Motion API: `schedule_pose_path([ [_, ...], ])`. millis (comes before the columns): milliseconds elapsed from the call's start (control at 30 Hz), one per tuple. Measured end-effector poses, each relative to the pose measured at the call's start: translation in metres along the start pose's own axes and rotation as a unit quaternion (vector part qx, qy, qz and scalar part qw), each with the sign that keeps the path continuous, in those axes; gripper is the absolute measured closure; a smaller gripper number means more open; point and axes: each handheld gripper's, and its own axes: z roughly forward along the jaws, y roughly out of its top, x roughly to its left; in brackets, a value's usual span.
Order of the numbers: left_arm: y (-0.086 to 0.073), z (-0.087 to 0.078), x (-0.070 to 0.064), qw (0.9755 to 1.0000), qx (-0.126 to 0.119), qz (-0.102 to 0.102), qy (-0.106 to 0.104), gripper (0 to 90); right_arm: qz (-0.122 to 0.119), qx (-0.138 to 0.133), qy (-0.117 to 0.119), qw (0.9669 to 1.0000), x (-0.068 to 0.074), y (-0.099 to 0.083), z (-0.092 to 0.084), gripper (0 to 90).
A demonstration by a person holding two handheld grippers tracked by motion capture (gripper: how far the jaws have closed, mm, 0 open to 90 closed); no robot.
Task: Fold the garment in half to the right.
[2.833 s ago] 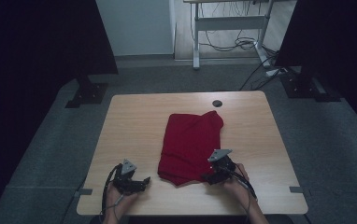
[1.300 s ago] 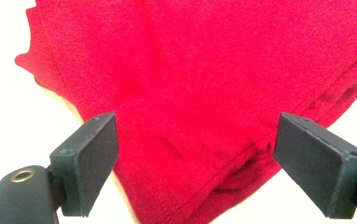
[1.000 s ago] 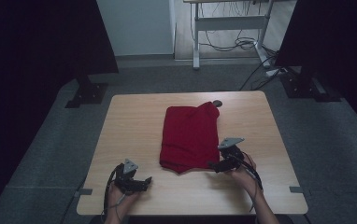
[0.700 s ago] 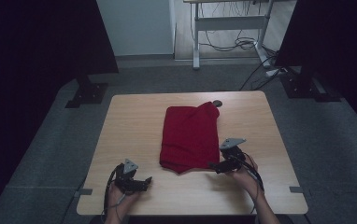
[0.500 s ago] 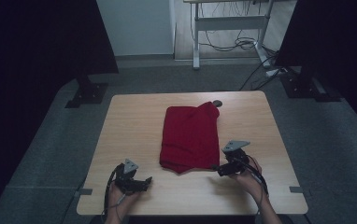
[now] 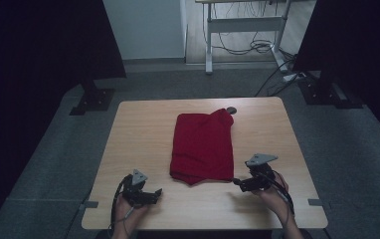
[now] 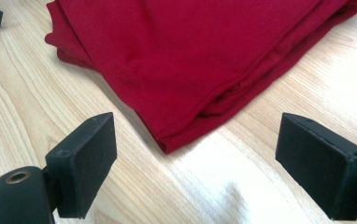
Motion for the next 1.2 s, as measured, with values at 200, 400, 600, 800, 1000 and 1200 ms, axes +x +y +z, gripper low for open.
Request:
schedule_pose_path([
  [200,0.0,0.0,0.0,1.0,0.0,0.0,0.0,4.9,0.006,-0.003,-0.006,1.0,-0.001,-0.007,-0.008,12.3],
  [400,0.0,0.0,0.0,1.0,0.0,0.0,0.0,4.7,0.013,-0.006,-0.014,0.9998,-0.003,-0.017,-0.018,12.2],
  [600,0.0,0.0,0.0,1.0,0.001,0.0,0.0,4.6,0.019,-0.007,-0.019,0.9996,-0.005,-0.024,-0.024,12.2],
  [800,0.0,0.0,-0.001,1.0,0.001,-0.001,0.001,4.4,0.027,-0.007,-0.028,0.9992,-0.007,-0.035,-0.031,12.2],
  [1000,0.0,0.0,-0.001,1.0,0.001,-0.001,0.001,4.3,0.036,-0.006,-0.036,0.9987,-0.009,-0.046,-0.036,12.2],
  [1200,0.0,0.0,-0.001,1.0,0.001,-0.001,0.001,4.3,0.041,-0.003,-0.043,0.9982,-0.01,-0.054,-0.039,12.1],
])
